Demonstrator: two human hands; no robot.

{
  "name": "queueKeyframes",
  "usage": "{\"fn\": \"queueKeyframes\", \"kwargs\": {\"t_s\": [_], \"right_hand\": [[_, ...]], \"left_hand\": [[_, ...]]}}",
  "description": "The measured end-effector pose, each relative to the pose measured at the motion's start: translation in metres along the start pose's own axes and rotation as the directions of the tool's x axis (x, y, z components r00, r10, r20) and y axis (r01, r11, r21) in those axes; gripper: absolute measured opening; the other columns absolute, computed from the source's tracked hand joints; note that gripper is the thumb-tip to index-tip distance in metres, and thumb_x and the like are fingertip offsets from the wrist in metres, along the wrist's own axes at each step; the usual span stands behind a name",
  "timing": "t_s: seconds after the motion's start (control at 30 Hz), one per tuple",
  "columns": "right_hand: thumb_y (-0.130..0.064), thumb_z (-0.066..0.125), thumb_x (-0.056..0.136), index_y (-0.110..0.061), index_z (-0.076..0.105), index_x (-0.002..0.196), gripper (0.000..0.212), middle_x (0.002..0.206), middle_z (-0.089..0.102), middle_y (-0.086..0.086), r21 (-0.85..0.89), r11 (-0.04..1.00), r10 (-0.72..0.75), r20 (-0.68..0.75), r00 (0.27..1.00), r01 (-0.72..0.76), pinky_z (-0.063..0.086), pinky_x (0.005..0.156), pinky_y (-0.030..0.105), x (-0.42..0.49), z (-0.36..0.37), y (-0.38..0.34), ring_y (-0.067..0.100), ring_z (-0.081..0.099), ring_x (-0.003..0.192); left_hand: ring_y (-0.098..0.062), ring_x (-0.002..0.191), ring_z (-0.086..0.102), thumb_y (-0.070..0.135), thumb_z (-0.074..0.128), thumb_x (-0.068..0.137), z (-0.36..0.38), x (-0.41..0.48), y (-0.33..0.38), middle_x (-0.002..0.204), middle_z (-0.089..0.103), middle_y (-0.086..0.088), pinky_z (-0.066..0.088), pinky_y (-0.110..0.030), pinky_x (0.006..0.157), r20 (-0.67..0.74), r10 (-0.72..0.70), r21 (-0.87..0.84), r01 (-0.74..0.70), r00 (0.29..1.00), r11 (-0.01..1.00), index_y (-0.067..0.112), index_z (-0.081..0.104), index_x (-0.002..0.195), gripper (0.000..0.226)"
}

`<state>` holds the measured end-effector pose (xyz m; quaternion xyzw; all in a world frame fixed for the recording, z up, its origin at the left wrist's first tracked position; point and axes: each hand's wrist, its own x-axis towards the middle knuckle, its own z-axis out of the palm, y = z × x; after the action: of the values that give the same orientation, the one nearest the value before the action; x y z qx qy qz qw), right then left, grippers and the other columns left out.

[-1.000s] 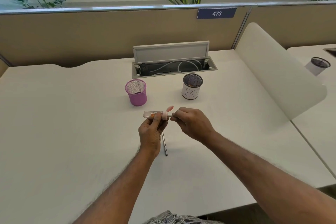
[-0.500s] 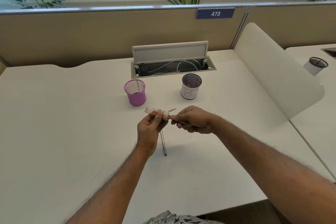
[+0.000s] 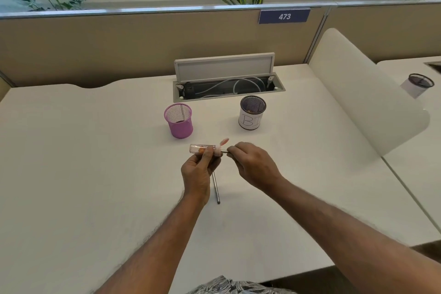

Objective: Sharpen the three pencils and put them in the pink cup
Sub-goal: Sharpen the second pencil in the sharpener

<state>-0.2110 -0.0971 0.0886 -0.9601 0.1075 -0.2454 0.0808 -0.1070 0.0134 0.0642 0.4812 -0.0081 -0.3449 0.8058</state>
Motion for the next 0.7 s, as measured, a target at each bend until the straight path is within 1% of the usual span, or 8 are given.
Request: {"fn": "queueKeyframes", "kwargs": {"t_s": [0.13,0.27,0.33,0.4,0.47,0.53,0.6,0.7], "right_hand": [[-0.010,0.061,0.092,0.000,0.066,0.084,0.013,0.068,0.059,0.014,0.087,0.994,0.065,0.070,0.995,-0.071,0.044,0.049,0.038,0.003,-0.002,0.000,0.034,0.052,0.057],[-0.012,0.061,0.090,-0.001,0.059,0.062,0.031,0.054,0.055,0.010,0.350,0.874,0.254,0.264,0.931,-0.338,0.037,0.052,0.034,0.015,-0.007,0.003,0.021,0.043,0.050],[-0.014,0.063,0.090,-0.003,0.066,0.064,0.029,0.053,0.058,0.004,0.447,0.728,0.327,0.440,0.836,-0.520,0.036,0.048,0.026,0.021,-0.012,0.008,0.011,0.042,0.045],[-0.015,0.063,0.091,-0.002,0.071,0.074,0.023,0.054,0.056,0.002,0.530,0.455,0.327,0.648,0.688,-0.715,0.030,0.041,0.020,0.025,-0.017,0.014,0.009,0.038,0.042],[-0.015,0.062,0.092,0.000,0.069,0.083,0.019,0.056,0.053,0.001,0.493,0.181,0.250,0.814,0.524,-0.851,0.021,0.038,0.018,0.028,-0.022,0.021,0.008,0.032,0.041],[-0.017,0.060,0.094,0.000,0.067,0.089,0.019,0.058,0.052,0.001,0.434,0.069,0.174,0.881,0.439,-0.898,0.018,0.037,0.017,0.031,-0.024,0.026,0.006,0.029,0.041],[-0.016,0.061,0.093,0.001,0.068,0.090,0.018,0.063,0.055,0.003,0.440,0.079,0.146,0.883,0.447,-0.895,0.021,0.038,0.017,0.032,-0.026,0.028,0.006,0.031,0.042],[-0.010,0.072,0.084,0.006,0.067,0.090,0.017,0.068,0.060,0.010,0.521,0.247,0.221,0.791,0.571,-0.817,0.032,0.042,0.021,0.028,-0.025,0.022,0.012,0.043,0.049]], "left_hand": [[-0.023,0.087,0.069,0.007,0.059,0.093,0.001,0.002,0.000,0.089,0.073,-0.013,0.058,-0.028,0.076,0.017,0.012,0.018,-0.012,1.000,1.000,0.000,0.071,0.094,0.014],[-0.022,0.087,0.069,0.006,0.057,0.094,-0.003,0.003,0.000,0.088,0.073,-0.012,0.057,-0.029,0.077,0.067,0.016,0.042,-0.019,0.998,0.999,-0.001,0.071,0.094,0.015],[-0.022,0.087,0.070,0.008,0.057,0.094,-0.006,0.004,0.000,0.088,0.074,-0.010,0.057,-0.030,0.079,0.105,0.021,0.051,-0.027,0.994,0.998,0.000,0.071,0.094,0.016],[-0.023,0.090,0.070,0.011,0.058,0.092,-0.008,0.004,0.001,0.089,0.073,-0.011,0.057,-0.031,0.081,0.159,0.025,0.059,-0.035,0.987,0.998,0.000,0.071,0.095,0.017],[-0.024,0.092,0.069,0.015,0.061,0.087,-0.009,0.006,0.002,0.090,0.073,-0.011,0.056,-0.032,0.083,0.215,0.023,0.060,-0.036,0.976,0.998,0.000,0.071,0.093,0.019],[-0.024,0.093,0.068,0.018,0.062,0.084,-0.009,0.006,0.004,0.091,0.072,-0.011,0.055,-0.031,0.083,0.249,0.022,0.053,-0.036,0.968,0.998,0.002,0.073,0.089,0.020],[-0.024,0.093,0.069,0.019,0.063,0.084,-0.009,0.007,0.005,0.090,0.072,-0.012,0.055,-0.031,0.083,0.253,0.027,0.048,-0.041,0.967,0.998,0.003,0.073,0.089,0.019],[-0.025,0.093,0.070,0.019,0.064,0.082,-0.009,0.006,0.006,0.092,0.073,-0.013,0.056,-0.032,0.082,0.210,0.036,0.057,-0.049,0.977,0.997,0.001,0.072,0.094,0.023]]}}
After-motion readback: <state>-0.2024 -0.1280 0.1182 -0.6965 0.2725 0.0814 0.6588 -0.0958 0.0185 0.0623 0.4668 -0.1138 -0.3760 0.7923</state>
